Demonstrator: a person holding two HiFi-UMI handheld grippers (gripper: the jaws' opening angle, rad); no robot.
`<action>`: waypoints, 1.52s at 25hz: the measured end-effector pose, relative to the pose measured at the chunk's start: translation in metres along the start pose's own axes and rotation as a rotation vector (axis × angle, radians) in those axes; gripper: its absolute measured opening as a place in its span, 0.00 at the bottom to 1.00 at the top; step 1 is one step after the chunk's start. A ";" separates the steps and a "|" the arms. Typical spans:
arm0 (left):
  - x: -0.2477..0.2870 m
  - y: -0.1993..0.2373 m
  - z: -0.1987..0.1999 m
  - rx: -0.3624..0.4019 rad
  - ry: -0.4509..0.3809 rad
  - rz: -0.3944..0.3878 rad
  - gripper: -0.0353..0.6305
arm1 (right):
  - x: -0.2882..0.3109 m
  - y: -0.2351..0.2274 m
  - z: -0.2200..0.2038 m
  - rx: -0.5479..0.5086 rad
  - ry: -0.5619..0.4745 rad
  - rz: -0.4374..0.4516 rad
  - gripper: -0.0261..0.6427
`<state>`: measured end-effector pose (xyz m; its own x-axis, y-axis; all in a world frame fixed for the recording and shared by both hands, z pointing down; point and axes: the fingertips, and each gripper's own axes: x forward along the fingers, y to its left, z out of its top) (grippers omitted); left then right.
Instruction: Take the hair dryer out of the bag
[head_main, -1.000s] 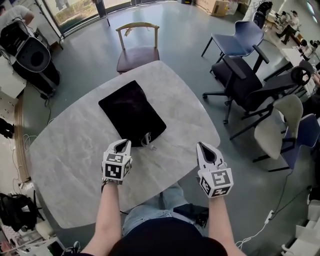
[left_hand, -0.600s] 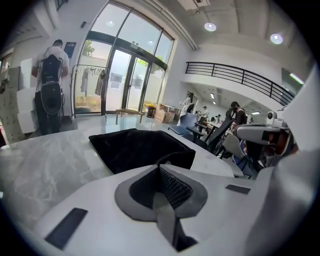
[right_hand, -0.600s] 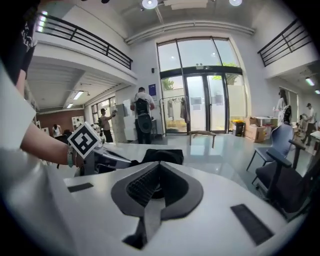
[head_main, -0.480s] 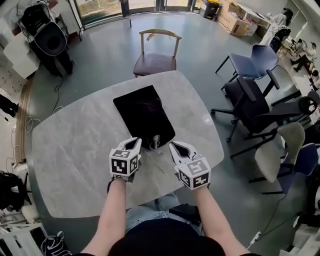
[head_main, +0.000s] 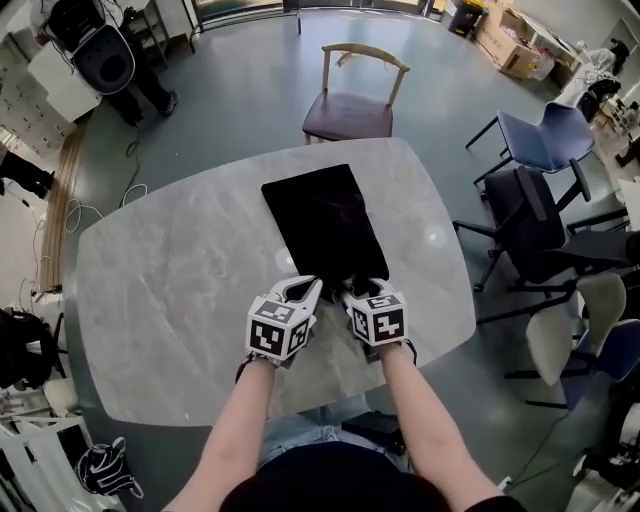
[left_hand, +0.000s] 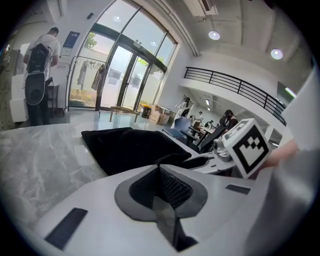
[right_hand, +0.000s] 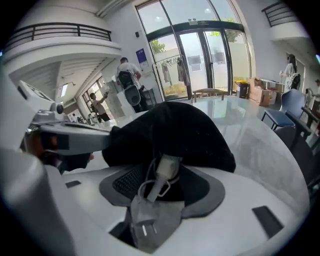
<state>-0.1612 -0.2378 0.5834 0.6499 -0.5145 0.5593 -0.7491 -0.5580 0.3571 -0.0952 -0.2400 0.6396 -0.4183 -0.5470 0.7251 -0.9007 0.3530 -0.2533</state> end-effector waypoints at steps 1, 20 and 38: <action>0.001 0.000 0.000 -0.002 0.000 -0.004 0.09 | 0.007 -0.004 0.002 -0.001 0.015 -0.018 0.38; 0.005 0.002 -0.010 0.007 0.036 -0.036 0.09 | 0.037 -0.032 0.011 0.095 0.138 -0.120 0.34; 0.003 0.018 -0.001 -0.010 -0.014 0.045 0.09 | -0.033 -0.011 -0.032 0.176 0.127 0.014 0.34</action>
<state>-0.1730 -0.2491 0.5921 0.6170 -0.5480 0.5648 -0.7789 -0.5276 0.3389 -0.0677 -0.2019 0.6387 -0.4226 -0.4391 0.7929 -0.9063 0.2161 -0.3633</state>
